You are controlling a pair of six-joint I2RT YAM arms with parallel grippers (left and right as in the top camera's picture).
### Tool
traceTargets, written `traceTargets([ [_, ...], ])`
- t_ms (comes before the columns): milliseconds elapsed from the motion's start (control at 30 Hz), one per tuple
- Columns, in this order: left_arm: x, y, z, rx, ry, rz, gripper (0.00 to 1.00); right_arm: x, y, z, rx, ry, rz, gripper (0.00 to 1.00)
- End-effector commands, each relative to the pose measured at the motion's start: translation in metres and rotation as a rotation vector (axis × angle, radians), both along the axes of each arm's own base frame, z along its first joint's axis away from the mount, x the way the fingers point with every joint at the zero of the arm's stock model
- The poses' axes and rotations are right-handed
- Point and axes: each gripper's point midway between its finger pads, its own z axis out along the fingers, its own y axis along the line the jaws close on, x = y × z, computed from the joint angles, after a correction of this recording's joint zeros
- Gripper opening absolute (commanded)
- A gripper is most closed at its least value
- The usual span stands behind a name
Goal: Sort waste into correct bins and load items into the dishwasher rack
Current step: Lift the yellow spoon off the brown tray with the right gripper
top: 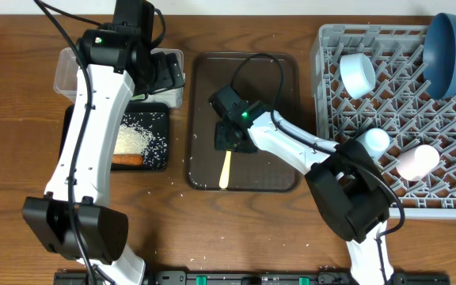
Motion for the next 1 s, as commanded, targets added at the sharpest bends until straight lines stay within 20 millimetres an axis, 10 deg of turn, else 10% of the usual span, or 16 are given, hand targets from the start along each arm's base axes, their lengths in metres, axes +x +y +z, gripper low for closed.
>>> traceTargets([
  [0,0.000,0.003,-0.002,0.012,0.007,0.008,0.96,-0.012,0.001,-0.020,-0.028,0.046,0.002,0.41],
  [333,0.000,0.003,-0.002,0.012,0.007,0.008,0.96,-0.010,0.001,-0.022,-0.027,0.041,0.001,0.04],
  [667,0.000,0.003,-0.002,0.012,0.007,0.008,0.96,-0.001,0.001,-0.017,-0.016,0.004,0.061,0.01],
  [967,0.000,0.003,-0.002,0.012,0.007,0.008,0.96,0.039,-0.017,0.071,0.058,-0.222,0.339,0.01],
])
